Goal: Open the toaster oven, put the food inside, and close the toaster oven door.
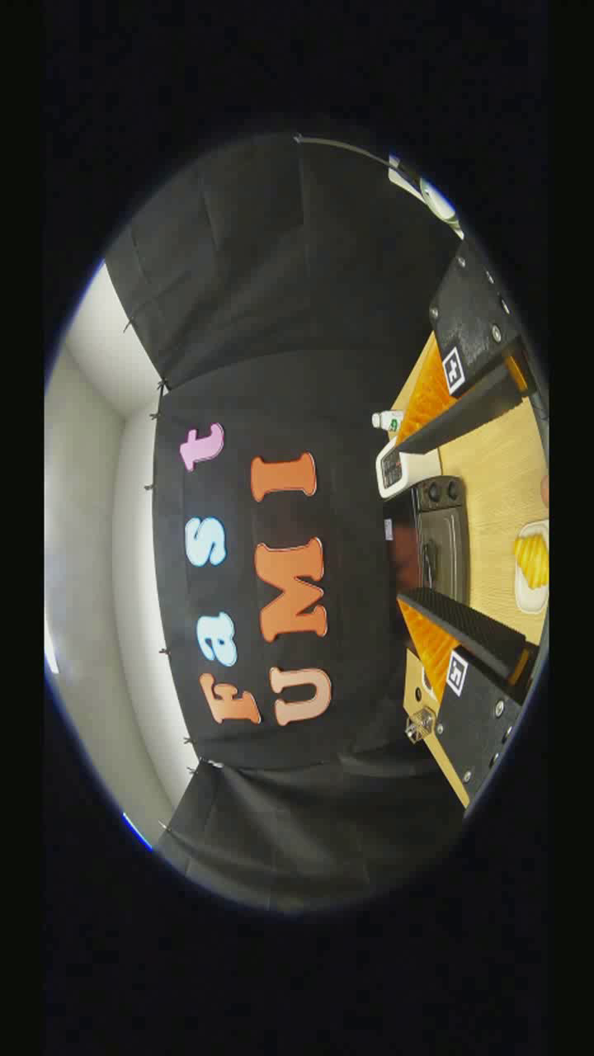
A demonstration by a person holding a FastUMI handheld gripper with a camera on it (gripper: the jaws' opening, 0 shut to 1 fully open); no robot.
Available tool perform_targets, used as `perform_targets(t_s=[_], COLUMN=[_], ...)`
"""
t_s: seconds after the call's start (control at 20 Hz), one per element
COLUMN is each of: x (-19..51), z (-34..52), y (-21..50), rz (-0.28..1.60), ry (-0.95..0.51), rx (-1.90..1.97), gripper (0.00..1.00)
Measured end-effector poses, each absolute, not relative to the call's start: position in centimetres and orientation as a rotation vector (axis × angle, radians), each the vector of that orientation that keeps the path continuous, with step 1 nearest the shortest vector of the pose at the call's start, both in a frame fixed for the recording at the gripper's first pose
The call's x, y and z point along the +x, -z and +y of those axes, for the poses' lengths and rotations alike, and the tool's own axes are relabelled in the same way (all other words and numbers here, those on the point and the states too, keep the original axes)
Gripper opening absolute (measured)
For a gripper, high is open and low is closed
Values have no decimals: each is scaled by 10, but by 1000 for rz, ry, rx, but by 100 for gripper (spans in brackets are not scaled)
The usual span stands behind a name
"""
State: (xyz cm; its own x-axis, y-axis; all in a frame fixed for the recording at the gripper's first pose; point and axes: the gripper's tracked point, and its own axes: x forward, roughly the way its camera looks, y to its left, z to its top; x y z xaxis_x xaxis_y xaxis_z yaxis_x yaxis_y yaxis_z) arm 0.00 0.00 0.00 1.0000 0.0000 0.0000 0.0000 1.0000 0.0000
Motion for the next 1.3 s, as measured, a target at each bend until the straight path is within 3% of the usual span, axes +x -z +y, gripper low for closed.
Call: perform_targets(t_s=[1.3], x=[3], z=[24], y=[21], rz=[53], ry=[-24], rx=[-18], gripper=[97])
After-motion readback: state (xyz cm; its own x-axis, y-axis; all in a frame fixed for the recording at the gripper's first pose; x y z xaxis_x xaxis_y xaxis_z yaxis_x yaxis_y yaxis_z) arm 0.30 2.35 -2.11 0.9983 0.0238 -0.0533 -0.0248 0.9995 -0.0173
